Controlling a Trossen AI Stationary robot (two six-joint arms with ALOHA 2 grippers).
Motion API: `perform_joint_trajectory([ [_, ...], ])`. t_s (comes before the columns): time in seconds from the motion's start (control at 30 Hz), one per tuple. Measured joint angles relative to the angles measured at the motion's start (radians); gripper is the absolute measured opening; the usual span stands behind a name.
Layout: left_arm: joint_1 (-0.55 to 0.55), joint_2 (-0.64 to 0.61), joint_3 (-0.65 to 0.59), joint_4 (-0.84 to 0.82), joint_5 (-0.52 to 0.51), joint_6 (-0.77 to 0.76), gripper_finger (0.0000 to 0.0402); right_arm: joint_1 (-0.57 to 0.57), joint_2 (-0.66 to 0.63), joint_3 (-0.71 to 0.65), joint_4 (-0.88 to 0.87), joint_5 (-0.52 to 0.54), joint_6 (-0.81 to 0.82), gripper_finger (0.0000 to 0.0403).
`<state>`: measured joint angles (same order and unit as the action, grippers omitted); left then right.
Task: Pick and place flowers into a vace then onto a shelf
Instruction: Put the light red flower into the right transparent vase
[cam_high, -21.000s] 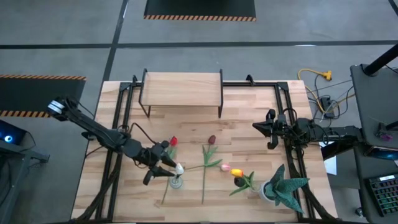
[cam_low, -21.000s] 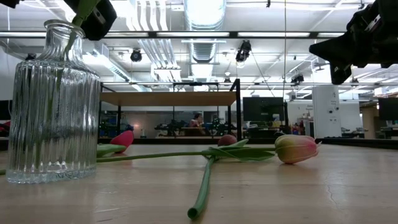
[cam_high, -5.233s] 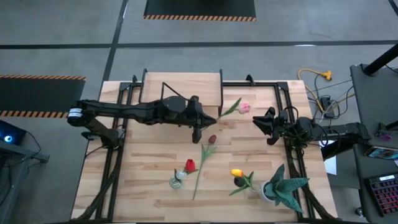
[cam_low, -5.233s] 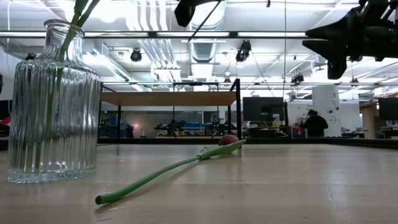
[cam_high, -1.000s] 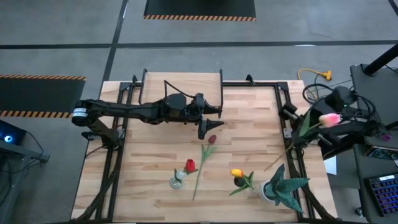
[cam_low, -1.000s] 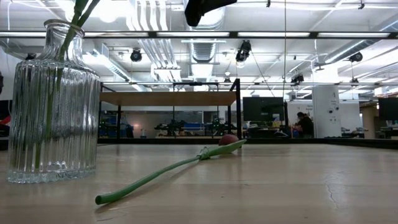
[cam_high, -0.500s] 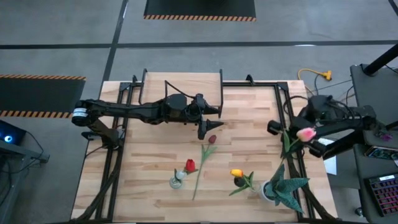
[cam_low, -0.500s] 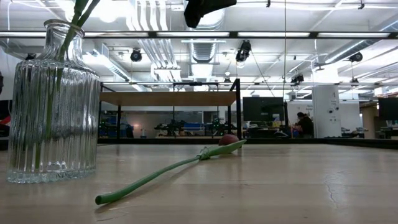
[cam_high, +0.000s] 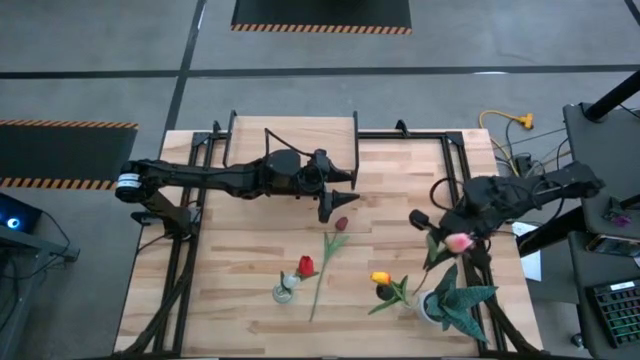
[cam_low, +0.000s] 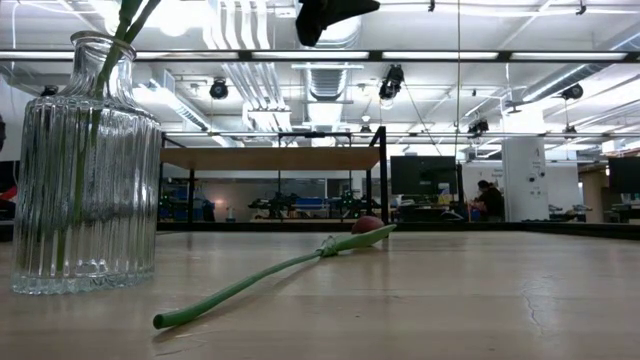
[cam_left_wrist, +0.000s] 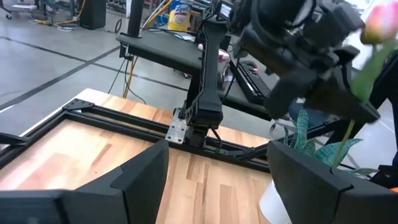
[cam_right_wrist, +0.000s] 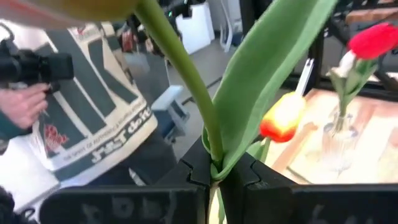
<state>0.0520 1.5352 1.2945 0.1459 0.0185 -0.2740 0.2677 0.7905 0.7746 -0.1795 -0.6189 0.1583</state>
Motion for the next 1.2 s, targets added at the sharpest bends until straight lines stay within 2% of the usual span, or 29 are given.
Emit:
perform_joint_trajectory([
  [0.13,0.002,0.000,0.000,0.000,0.000,-0.004,0.0256,0.012,0.046,-0.001,0.002,-0.002,-0.038,0.0009],
  [0.47,0.002,0.000,0.000,0.000,0.000,-0.003,0.0256,0.036,0.119,-0.024,0.002,-0.013,-0.254,0.0009],
  [0.67,0.002,0.000,0.000,0.000,0.000,-0.002,0.0256,0.035,0.146,-0.027,0.002,-0.015,-0.194,0.0018],
  [0.8,0.002,0.000,0.000,0.000,0.000,-0.001,0.0256,0.036,0.164,-0.027,0.001,-0.016,-0.141,0.0053],
  [1.2,0.008,0.000,0.000,0.000,0.000,-0.001,0.0256,0.036,0.164,-0.016,0.004,-0.016,-0.010,0.0204],
])
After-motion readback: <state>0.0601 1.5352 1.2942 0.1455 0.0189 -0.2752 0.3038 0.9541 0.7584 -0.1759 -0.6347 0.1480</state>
